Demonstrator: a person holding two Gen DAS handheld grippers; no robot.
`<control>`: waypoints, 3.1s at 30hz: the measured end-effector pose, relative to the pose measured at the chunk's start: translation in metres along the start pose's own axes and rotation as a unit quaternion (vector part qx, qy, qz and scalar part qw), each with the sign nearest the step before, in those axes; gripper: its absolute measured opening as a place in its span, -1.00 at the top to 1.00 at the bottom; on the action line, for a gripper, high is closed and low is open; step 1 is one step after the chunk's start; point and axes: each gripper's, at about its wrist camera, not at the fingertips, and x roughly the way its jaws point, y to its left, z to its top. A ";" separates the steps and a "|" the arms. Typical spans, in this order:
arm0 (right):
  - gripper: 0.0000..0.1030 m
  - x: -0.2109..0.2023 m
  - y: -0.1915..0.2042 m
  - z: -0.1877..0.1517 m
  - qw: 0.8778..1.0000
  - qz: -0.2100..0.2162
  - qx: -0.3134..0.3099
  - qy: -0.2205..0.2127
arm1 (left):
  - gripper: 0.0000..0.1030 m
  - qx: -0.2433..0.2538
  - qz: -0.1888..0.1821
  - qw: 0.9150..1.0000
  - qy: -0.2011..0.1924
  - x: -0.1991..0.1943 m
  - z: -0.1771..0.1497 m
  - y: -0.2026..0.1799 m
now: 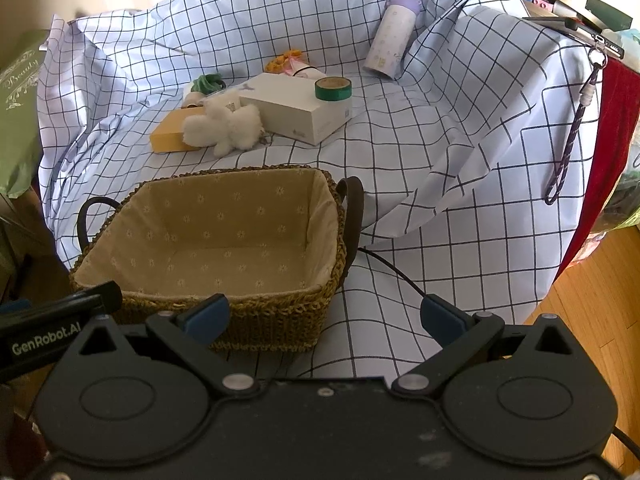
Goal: Organize soft objects
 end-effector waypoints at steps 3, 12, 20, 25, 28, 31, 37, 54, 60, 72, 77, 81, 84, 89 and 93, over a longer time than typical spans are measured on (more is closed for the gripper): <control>-0.99 0.000 0.000 0.001 1.000 -0.001 0.000 -0.003 | -0.93 -0.006 -0.008 1.000 0.004 0.001 0.001 0.002; -0.99 0.002 0.007 0.010 1.000 -0.015 -0.014 -0.016 | -0.93 0.003 -0.009 1.000 -0.008 0.002 0.007 0.003; -0.98 0.016 0.013 0.024 0.999 -0.033 -0.032 -0.011 | -0.93 0.036 -0.009 0.999 -0.006 0.012 0.018 -0.001; -0.98 0.025 0.015 0.040 0.998 -0.036 -0.038 -0.016 | -0.93 0.038 -0.023 0.999 0.009 0.020 0.029 -0.001; -0.98 0.029 0.015 0.051 0.998 -0.040 -0.040 -0.025 | -0.93 0.040 -0.020 0.999 0.007 0.024 0.039 0.000; -0.98 0.035 0.016 0.064 0.997 -0.047 -0.043 -0.038 | -0.93 0.040 -0.017 0.999 0.005 0.029 0.050 -0.001; -0.98 0.050 0.015 0.092 0.994 -0.073 -0.047 -0.064 | -0.93 0.051 -0.005 0.999 0.016 0.049 0.077 -0.006; -0.89 0.129 -0.006 0.160 0.998 -0.057 -0.017 -0.039 | -0.71 0.064 -0.041 0.996 0.042 0.116 0.132 -0.017; -0.88 0.151 -0.013 0.184 0.998 -0.048 -0.003 -0.047 | -0.64 0.077 -0.039 0.996 0.040 0.136 0.147 -0.026; -0.70 0.201 -0.009 0.209 0.998 -0.041 -0.027 -0.050 | -0.59 0.100 -0.078 0.989 0.073 0.178 0.164 -0.047; -0.56 0.217 -0.009 0.211 0.998 -0.033 -0.022 -0.045 | -0.59 0.111 -0.079 0.988 0.076 0.185 0.168 -0.052; -0.25 0.218 -0.010 0.214 0.998 -0.024 -0.019 -0.051 | -0.59 0.118 -0.076 0.987 0.073 0.189 0.173 -0.056; 0.07 0.215 -0.013 0.216 0.999 -0.012 -0.015 -0.050 | -0.59 0.133 -0.074 0.986 0.064 0.189 0.174 -0.061; 0.06 0.210 -0.023 0.211 0.999 -0.013 -0.003 -0.049 | -0.59 0.170 -0.090 0.980 0.043 0.182 0.174 -0.072; 0.07 0.202 -0.036 0.203 0.999 -0.018 0.013 -0.046 | -0.59 0.225 -0.100 0.969 0.017 0.175 0.170 -0.087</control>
